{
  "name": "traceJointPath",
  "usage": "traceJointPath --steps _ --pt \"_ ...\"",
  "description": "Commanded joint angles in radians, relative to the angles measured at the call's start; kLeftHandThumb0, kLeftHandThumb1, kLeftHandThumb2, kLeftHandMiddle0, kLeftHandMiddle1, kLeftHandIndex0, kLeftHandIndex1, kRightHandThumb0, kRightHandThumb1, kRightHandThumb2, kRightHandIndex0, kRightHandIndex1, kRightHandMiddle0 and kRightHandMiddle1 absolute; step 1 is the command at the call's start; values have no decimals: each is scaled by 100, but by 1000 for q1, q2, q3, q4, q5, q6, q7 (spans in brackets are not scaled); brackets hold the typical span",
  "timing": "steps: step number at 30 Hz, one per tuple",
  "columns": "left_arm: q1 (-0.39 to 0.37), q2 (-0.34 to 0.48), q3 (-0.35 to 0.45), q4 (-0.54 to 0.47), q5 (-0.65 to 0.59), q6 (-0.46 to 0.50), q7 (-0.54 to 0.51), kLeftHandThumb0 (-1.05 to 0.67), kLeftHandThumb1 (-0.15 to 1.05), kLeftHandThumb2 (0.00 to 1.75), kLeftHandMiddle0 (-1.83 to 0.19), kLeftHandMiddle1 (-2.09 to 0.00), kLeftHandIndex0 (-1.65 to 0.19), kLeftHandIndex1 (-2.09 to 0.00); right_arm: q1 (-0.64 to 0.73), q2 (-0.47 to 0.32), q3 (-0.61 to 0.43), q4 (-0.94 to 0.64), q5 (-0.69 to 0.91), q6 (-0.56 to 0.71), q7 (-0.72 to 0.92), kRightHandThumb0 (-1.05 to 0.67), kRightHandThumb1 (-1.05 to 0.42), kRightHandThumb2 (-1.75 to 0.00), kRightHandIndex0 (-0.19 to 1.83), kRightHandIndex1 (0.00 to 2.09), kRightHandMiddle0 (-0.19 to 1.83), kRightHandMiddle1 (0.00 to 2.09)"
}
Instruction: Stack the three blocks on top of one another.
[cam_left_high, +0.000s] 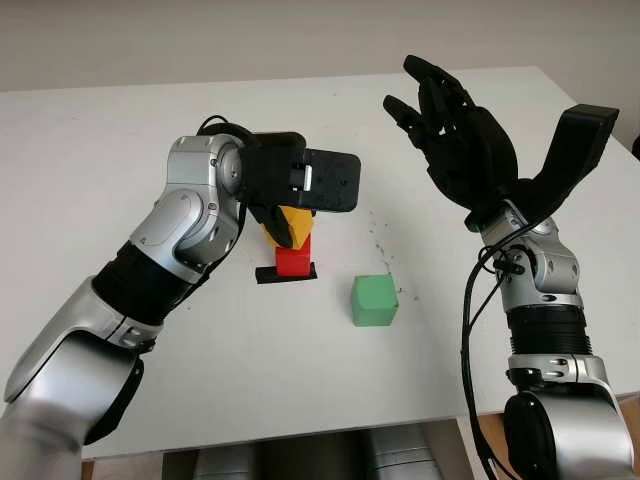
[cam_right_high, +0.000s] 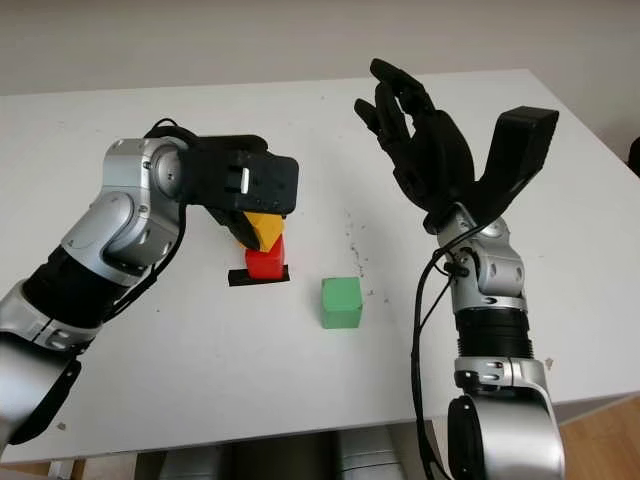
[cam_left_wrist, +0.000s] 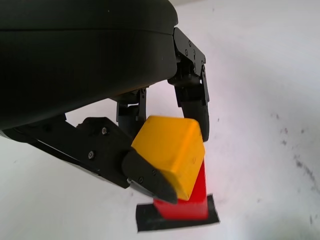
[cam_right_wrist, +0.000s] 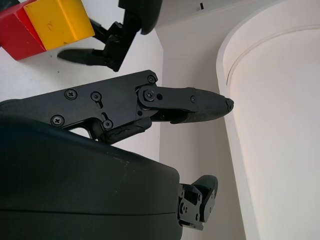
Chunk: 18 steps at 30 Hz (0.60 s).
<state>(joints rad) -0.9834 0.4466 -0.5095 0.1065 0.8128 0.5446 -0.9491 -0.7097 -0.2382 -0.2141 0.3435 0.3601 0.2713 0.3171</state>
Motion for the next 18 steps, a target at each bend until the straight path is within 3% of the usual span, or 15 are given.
traceJointPath --steps 1,2,3,4,6,14,18 --pt "-13 15 -12 -16 16 2 -22 -56 89 5 -21 -129 -7 -47 -4 1 -8 -13 7 -10 6 -60 -105 -40 -3 51 -19 73" --pt "-12 14 -14 -18 22 5 -28 -58 90 5 -16 -140 -6 -33 -4 1 -9 -12 8 -11 7 -60 -105 -40 -3 51 -19 73" --pt "-10 12 -13 -19 25 7 -29 -60 90 5 -1 -175 -4 -20 -4 1 -9 -13 7 -10 6 -60 -105 -40 -3 52 -19 73" --pt "-8 10 -12 -20 26 9 -29 -61 90 5 5 -192 -3 -15 -3 1 -9 -15 6 -8 4 -60 -105 -40 -3 52 -19 73" --pt "-7 5 -10 -20 26 17 -32 -62 91 6 0 -206 -2 -10 -3 2 -9 -18 4 -5 -2 -60 -105 -40 -3 52 -19 72" --pt "-13 7 -6 -33 3 19 -71 -65 92 6 -16 -209 2 -5 -5 5 -9 -18 5 -3 -10 -60 -105 -40 -2 53 -19 75" --pt "-25 14 3 -53 -14 30 -113 -70 91 5 10 -205 9 -3 -7 2 -10 -10 8 -7 -2 -60 -105 -39 -3 53 -19 75"
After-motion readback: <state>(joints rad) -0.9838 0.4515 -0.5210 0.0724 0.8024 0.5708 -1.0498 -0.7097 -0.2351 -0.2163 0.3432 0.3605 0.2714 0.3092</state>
